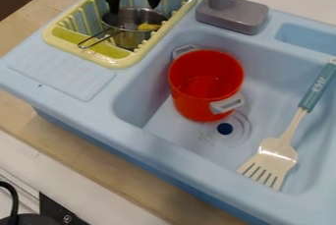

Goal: Move the yellow object from the orange pot to the silver pot

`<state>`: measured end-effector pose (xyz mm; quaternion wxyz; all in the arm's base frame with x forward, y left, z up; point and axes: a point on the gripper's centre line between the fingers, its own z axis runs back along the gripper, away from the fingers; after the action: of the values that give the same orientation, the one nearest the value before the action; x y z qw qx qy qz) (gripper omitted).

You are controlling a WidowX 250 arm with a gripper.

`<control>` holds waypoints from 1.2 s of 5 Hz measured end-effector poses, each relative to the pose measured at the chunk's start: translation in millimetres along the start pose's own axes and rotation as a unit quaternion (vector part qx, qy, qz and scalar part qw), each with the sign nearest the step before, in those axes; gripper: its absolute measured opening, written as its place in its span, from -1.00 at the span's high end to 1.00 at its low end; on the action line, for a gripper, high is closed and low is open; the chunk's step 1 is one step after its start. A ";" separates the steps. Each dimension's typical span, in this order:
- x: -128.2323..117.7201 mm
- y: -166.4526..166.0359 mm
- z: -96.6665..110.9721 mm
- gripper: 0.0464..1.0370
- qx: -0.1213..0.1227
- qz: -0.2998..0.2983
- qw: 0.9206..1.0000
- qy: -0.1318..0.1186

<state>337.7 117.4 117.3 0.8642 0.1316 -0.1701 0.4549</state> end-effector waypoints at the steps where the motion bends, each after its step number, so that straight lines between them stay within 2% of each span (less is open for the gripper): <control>1: -2.7 2.9 13.4 -0.92 -0.017 0.008 1.000 0.006; 2: -9.4 11.9 13.5 -0.92 -0.007 0.022 0.999 0.027; 3: -14.2 33.4 12.6 -0.92 0.032 0.058 0.997 0.027; 4: -20.1 53.5 15.9 -0.92 0.017 0.103 0.994 0.040; 5: -24.9 71.9 21.0 -0.92 -0.004 0.112 0.992 0.049; 6: -25.8 69.1 32.1 -0.92 -0.062 0.046 0.996 0.052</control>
<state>261.0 124.0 140.8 0.8567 0.0465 -0.1584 0.4886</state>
